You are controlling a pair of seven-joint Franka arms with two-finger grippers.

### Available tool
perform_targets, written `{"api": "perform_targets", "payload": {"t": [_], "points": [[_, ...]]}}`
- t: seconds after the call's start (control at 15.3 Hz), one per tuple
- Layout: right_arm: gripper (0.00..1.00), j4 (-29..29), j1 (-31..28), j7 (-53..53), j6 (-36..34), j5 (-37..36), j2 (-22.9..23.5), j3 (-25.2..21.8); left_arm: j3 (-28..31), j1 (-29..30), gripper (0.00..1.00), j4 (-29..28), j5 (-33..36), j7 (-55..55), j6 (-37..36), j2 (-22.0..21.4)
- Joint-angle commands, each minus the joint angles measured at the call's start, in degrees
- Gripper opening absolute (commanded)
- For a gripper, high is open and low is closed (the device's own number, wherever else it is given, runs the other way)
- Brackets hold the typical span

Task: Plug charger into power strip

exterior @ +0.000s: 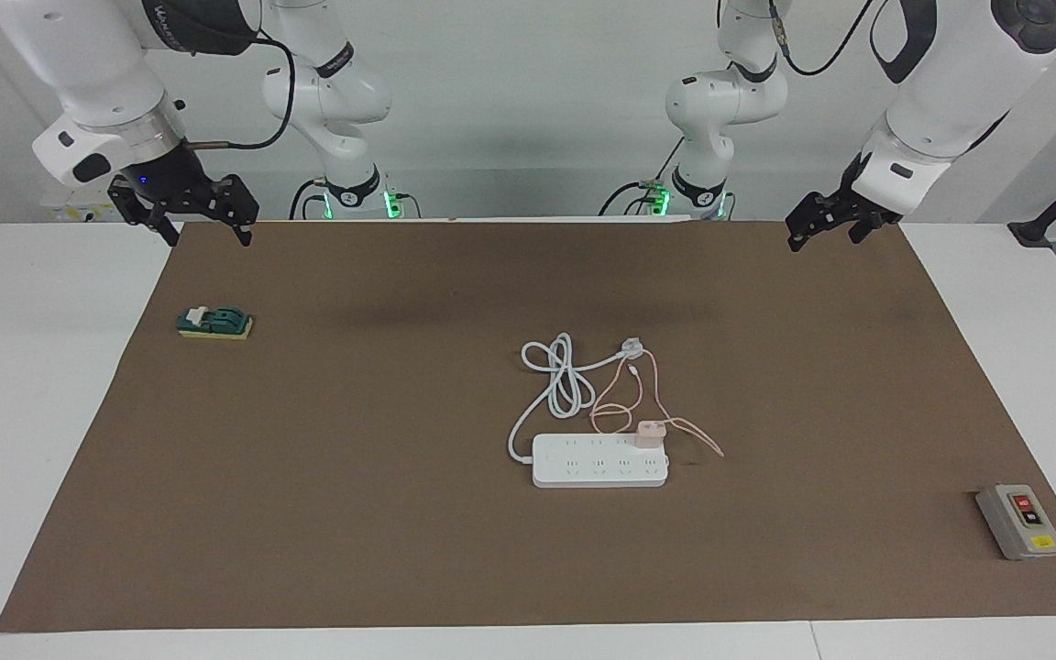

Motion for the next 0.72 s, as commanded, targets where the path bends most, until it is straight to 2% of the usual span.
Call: {"api": "perform_targets", "payload": {"t": [0.0,0.65], "points": [[1.00,-0.68,-0.67,0.83,-0.32,0.69,-0.85,0.64,0.53,-0.35,1.00,-0.28,0.80,1.29,0.84,-0.62],[1.00,-0.59,-0.67,0.75,-0.32,0.69,-0.85,0.64,1.06,-1.41,1.00,-1.42,1.24,2.96,1.72,-0.62]]}}
